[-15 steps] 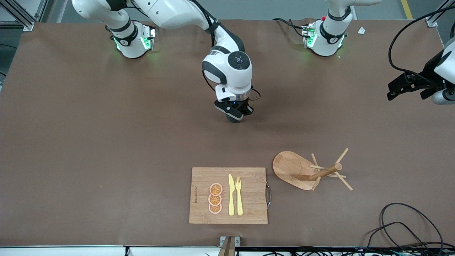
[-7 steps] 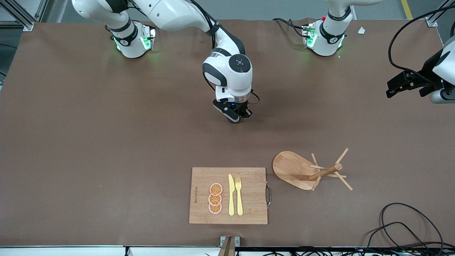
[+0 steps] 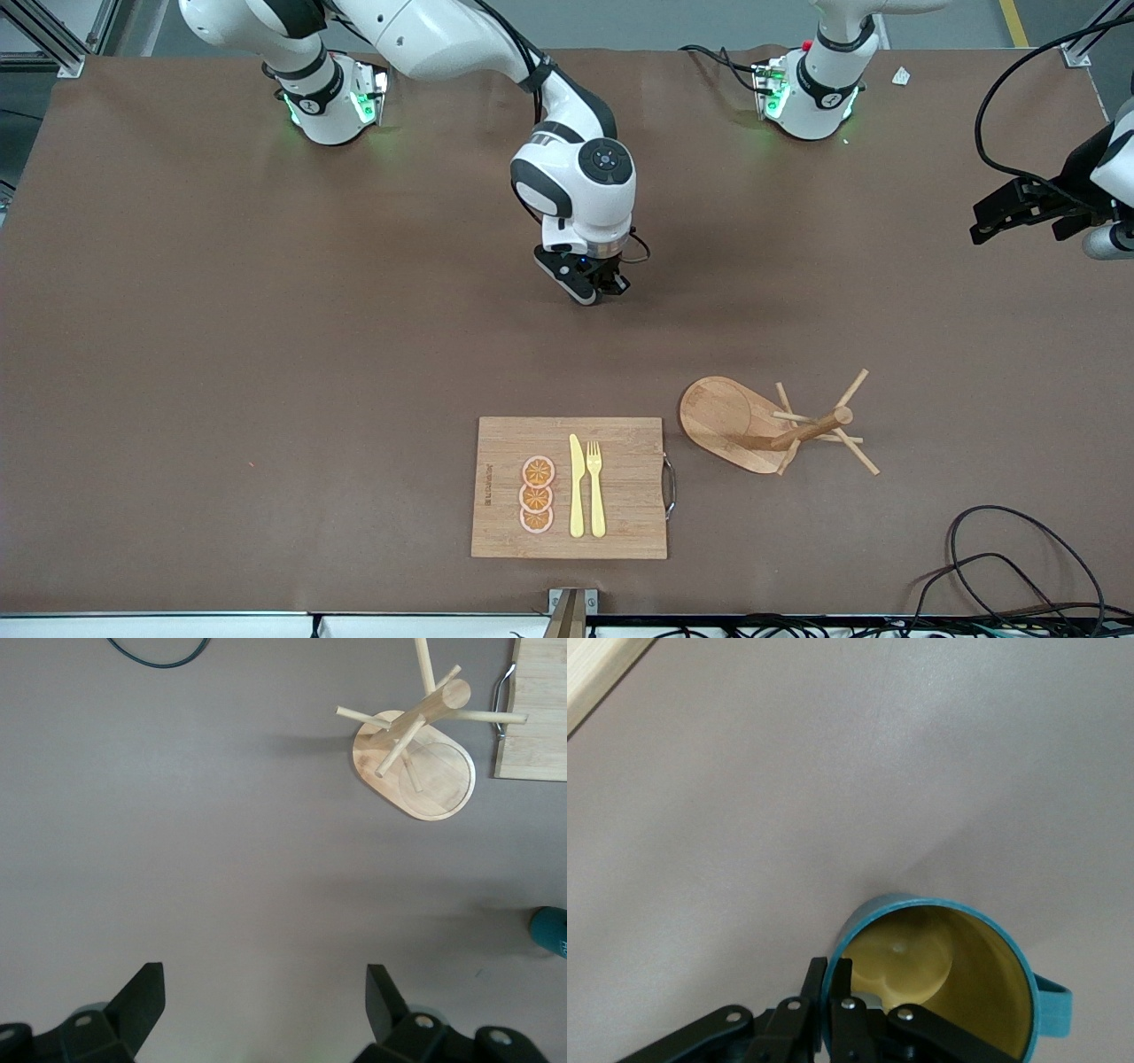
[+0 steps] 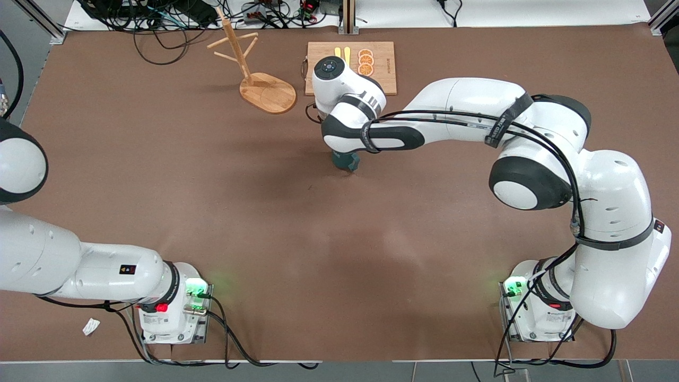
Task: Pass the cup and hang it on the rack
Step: 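Carry the teal mug with the right gripper to the table middle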
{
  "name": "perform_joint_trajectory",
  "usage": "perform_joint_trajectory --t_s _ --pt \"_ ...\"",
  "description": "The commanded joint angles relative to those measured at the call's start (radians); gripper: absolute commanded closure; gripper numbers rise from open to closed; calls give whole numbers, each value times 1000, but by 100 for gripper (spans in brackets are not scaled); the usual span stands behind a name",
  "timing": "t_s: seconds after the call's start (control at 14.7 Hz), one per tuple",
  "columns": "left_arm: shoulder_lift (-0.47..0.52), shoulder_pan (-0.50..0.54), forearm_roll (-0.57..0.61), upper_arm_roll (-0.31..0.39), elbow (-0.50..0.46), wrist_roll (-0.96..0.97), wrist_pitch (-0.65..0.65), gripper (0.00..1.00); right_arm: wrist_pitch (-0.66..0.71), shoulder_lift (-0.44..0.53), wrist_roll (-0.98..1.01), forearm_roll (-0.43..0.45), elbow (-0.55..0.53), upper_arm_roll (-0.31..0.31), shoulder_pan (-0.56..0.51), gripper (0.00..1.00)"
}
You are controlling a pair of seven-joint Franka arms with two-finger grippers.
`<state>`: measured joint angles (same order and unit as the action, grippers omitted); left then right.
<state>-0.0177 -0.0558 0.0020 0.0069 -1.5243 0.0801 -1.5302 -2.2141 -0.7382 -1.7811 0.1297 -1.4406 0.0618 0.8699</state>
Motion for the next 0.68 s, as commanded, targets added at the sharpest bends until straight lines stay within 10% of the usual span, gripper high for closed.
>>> perform_joint_trajectory --t_s 0.0,0.07,0.61 --pt "-8 17 -39 -1 13 4 4 0 14 -10 -35 24 23 1 18 76" --pt "-8 24 -45 -2 12 12 5 0 13 -12 -37 25 23 1 24 60" --pt "-5 53 -57 -1 10 15 9 0 17 -18 -43 24 48 1 41 33"
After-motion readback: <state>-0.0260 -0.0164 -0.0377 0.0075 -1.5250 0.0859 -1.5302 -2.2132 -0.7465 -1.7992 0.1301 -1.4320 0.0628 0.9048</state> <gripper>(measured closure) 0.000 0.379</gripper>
